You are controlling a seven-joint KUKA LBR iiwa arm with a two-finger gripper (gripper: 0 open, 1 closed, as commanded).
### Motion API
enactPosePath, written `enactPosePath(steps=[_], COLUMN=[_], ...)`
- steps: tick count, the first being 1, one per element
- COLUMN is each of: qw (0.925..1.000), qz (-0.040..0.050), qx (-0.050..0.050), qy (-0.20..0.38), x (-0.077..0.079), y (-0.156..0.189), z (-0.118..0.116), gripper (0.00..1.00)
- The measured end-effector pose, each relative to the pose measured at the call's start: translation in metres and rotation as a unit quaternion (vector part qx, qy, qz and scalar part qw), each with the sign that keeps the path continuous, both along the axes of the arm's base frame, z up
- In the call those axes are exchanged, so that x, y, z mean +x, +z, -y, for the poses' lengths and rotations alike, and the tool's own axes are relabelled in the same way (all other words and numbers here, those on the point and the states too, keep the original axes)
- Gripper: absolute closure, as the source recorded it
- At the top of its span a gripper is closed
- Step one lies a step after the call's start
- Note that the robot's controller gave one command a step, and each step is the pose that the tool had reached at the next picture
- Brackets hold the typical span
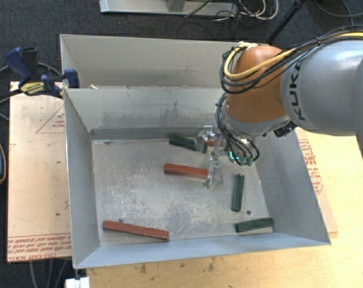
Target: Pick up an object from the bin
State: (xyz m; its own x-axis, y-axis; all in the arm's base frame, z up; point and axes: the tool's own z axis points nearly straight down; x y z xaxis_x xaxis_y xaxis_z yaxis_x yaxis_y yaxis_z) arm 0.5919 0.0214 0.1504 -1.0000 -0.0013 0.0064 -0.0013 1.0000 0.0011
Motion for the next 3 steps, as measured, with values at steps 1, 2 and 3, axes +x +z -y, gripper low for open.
enactPosePath(steps=[1,2,3], qw=[0.9977,0.9977,0.9975], qz=[0.0014,0.0046,0.0097], qx=[0.0,0.0,0.0], qy=[0.068,0.067,0.069], x=[0.021,0.023,0.031], y=[-0.084,-0.079,0.095], z=[-0.002,-0.002,-0.002], gripper=[0.0,1.0,1.0])
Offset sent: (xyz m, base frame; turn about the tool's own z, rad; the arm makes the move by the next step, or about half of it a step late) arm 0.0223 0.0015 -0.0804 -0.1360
